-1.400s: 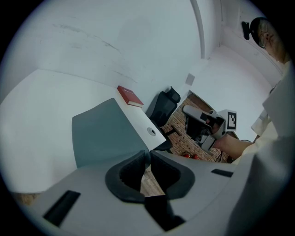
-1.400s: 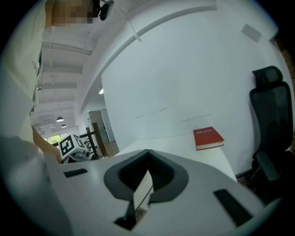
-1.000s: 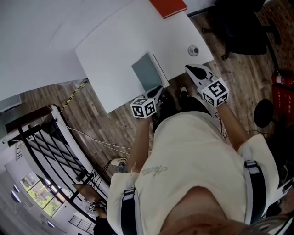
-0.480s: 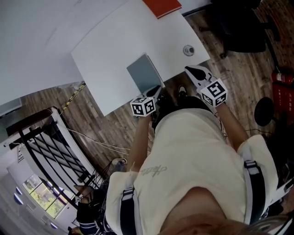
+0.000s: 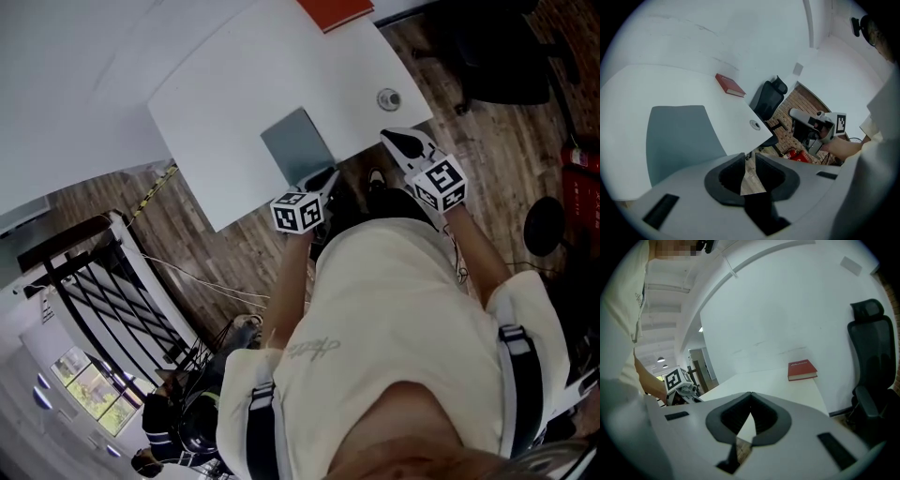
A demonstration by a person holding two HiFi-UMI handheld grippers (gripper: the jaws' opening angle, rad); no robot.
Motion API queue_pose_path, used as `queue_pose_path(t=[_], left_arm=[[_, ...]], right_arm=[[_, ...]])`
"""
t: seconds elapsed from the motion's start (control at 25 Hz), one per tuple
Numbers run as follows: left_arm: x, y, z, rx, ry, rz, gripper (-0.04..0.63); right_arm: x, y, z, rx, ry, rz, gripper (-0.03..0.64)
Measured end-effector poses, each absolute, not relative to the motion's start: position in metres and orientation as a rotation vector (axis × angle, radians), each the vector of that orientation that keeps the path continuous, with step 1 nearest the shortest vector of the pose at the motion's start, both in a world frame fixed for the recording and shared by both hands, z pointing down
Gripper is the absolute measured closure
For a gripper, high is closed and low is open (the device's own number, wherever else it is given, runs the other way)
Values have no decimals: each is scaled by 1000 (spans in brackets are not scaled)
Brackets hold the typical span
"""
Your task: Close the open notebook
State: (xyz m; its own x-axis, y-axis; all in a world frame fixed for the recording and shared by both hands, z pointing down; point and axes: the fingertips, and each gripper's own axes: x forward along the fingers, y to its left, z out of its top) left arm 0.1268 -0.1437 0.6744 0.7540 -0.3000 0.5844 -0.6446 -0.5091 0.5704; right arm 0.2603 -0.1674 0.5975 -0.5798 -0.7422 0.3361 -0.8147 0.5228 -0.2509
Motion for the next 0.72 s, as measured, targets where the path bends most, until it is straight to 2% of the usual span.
queue_pose_path(t=[0.36,0.72], left_arm=[[75,-154,640,2188,-858,498,535],[13,-175,564,2307,-1132,354,537]], right_arm=[[223,-177,579,1293,-2629,521,609],[180,-174,545,1283,-2605,526,609]])
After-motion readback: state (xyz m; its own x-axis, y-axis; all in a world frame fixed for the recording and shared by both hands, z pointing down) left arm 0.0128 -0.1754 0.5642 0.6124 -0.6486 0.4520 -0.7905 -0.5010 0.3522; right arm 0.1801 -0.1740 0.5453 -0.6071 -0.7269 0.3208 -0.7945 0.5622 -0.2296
